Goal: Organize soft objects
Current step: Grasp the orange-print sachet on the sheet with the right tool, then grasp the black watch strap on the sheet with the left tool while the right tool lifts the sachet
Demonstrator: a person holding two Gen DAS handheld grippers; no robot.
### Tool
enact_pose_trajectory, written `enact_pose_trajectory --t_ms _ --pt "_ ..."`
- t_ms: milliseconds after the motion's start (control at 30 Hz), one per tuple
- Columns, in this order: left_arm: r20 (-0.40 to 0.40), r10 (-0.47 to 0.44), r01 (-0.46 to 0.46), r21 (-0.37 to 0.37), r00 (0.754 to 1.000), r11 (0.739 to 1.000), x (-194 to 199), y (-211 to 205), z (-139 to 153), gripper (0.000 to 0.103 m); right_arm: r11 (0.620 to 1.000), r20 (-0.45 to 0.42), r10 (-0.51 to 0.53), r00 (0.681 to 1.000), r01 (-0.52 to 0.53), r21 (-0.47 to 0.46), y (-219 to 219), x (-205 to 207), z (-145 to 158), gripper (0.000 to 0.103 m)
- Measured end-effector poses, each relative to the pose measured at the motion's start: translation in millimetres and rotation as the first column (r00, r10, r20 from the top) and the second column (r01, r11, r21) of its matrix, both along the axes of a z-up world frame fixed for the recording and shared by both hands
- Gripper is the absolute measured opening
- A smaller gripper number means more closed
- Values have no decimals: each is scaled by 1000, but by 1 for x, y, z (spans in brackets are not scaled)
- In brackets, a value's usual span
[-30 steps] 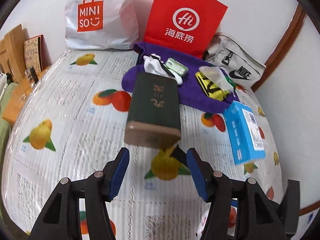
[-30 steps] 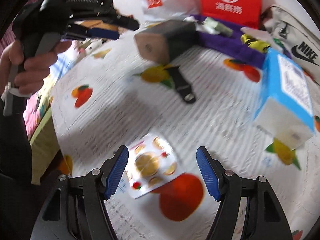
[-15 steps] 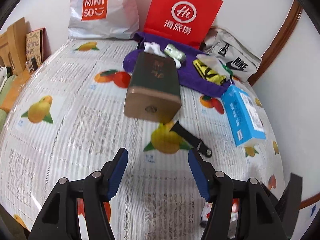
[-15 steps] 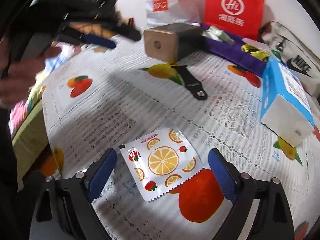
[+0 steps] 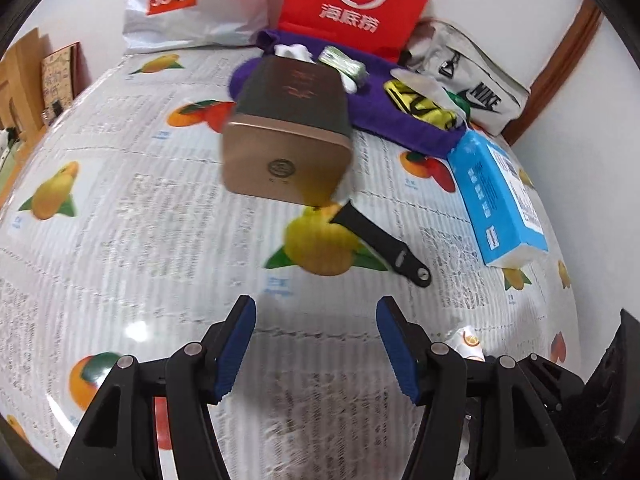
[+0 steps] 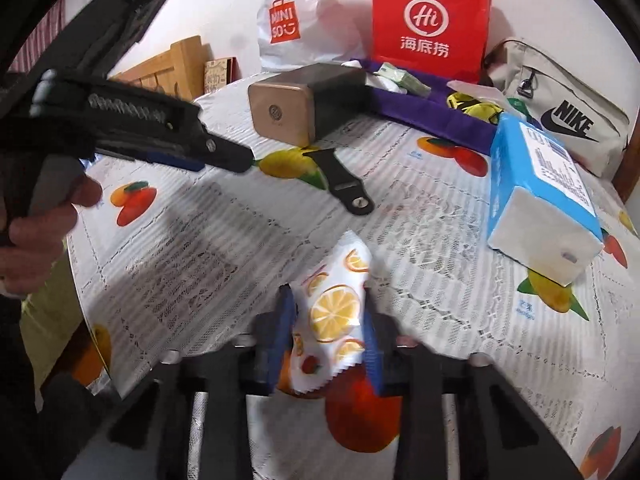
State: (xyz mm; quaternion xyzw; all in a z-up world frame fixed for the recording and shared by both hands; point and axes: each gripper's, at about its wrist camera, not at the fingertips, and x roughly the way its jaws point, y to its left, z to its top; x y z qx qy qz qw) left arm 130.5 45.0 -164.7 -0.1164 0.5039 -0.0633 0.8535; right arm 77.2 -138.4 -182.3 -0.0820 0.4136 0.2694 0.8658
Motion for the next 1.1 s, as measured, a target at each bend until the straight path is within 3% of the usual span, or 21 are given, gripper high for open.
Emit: enact_pose_trajectory --t_ms 300,467,533,633,833,1100 --pt "-37 4 -2 38 999 999 36 -42 -11 61 1000 29 -13 999 12 21 -24 3 11 9" --pt "-28 -7 9 92 1000 996 53 -71 -15 74 998 23 -50 998 50 25 -51 9 12 8" --pt "-27 -9 13 144 1000 989 57 -83 -17 80 998 11 -49 999 49 34 -58 12 11 8" --pt "-31 -41 48 295 999 954 58 -105 -22 85 997 6 -54 999 53 56 -67 16 10 8" --pt "-25 54 -44 295 998 954 40 -72 -20 87 996 10 -64 998 63 70 -76 15 9 8" --pt "-32 85 -73 276 996 958 23 -48 -17 84 994 8 -70 998 69 84 -79 11 11 8"
